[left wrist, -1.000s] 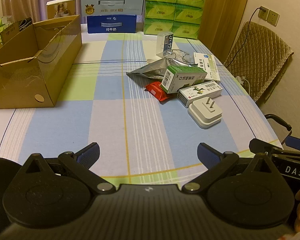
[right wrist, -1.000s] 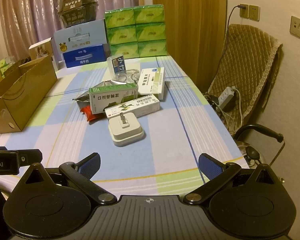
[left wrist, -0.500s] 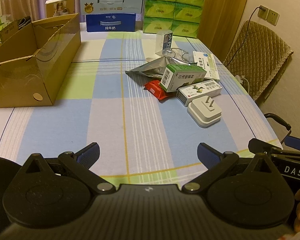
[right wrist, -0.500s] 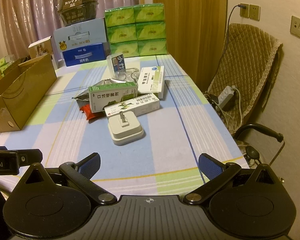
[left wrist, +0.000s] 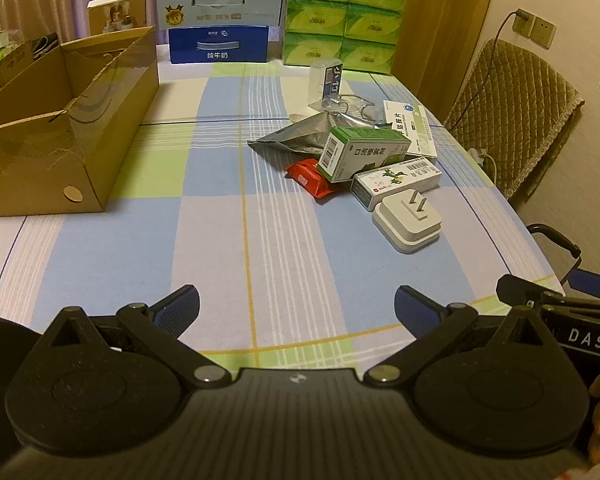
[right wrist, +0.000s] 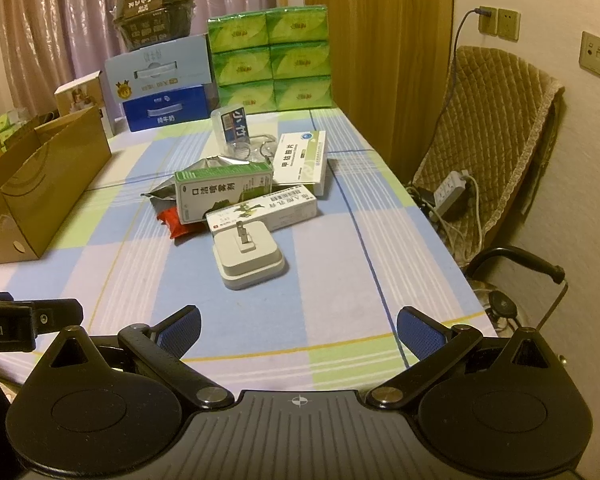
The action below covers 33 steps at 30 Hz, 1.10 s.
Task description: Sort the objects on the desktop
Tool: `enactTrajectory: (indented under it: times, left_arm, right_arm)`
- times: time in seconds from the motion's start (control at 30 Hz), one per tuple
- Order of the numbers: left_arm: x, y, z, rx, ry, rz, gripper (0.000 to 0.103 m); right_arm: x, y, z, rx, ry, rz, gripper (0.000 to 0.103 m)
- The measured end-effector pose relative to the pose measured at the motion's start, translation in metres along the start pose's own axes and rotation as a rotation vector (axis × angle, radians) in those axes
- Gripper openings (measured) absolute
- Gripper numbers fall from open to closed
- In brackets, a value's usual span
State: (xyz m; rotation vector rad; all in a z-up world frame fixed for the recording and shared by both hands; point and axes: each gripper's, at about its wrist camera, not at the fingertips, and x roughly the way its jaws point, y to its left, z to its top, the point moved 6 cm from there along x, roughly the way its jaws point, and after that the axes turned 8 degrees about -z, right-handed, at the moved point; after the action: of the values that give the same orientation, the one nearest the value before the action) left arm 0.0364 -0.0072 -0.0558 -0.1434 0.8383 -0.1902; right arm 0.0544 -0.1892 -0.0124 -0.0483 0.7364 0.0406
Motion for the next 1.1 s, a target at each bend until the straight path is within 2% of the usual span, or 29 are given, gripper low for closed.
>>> enactTrajectory:
  times: [0.27, 0.37, 0.5, 0.67, 0.77, 0.87, 1.1]
  left_arm:
    - [0.005, 0.002, 0.012, 0.051, -0.001, -0.019, 0.102]
    - [0.013, 0.005, 0.023, 0.081, 0.007, -0.035, 0.102]
    - [0.024, 0.008, 0.039, 0.138, -0.003, -0.068, 0.102]
    - [0.047, 0.015, 0.054, 0.217, -0.006, -0.115, 0.102]
    - [0.063, 0.023, 0.061, 0.221, 0.037, -0.130, 0.102]
    - [0.071, 0.019, 0.072, 0.307, 0.021, -0.172, 0.102]
    - [0.100, 0.012, 0.093, 0.477, 0.051, -0.192, 0.102]
  right_arm:
    - [0.002, -0.003, 0.012, 0.033, 0.027, 0.077, 0.101]
    - [0.003, 0.004, 0.022, -0.012, -0.012, 0.109, 0.101]
    - [0.009, 0.013, 0.037, -0.051, -0.080, 0.101, 0.101]
    - [0.035, 0.027, 0.042, -0.129, -0.026, 0.162, 0.101]
    - [0.053, 0.031, 0.041, -0.155, 0.010, 0.141, 0.101]
    - [0.067, 0.032, 0.040, -0.148, 0.023, 0.133, 0.101]
    - [0.097, 0.043, 0.035, -0.211, 0.043, 0.133, 0.101]
